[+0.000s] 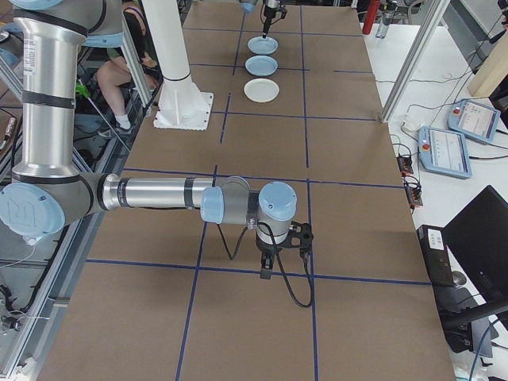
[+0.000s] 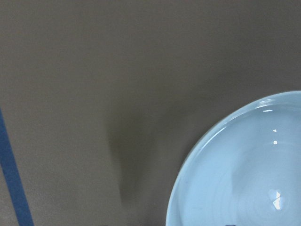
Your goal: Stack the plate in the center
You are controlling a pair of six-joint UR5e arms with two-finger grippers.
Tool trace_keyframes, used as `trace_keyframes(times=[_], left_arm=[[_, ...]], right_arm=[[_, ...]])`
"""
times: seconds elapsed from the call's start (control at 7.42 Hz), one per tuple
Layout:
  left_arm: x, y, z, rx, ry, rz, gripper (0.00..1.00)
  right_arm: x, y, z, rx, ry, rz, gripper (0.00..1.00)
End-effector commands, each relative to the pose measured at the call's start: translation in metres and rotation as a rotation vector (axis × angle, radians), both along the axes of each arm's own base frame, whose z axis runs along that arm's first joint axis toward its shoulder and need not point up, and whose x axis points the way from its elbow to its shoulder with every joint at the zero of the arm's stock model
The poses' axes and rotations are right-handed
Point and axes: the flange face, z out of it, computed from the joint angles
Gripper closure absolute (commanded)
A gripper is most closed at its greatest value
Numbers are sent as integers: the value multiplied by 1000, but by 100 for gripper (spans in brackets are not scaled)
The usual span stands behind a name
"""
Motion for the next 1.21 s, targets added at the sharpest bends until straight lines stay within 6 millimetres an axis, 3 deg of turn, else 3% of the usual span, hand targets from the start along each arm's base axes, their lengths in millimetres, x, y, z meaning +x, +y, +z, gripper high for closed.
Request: trace_keyframes(times=[0.0, 0.27, 0.67, 1.08], left_arm=[[2, 1, 0, -2, 2, 5, 52], [3, 1, 1, -3, 1, 7, 65], [2, 2, 2, -1, 4, 12, 100], [-2, 4, 7, 19, 7, 28, 100]], right_arm=[[0, 0, 0, 0, 0, 0, 0], [0, 0, 0, 0, 0, 0, 0], [0, 0, 0, 0, 0, 0, 0], [0, 0, 0, 0, 0, 0, 0]])
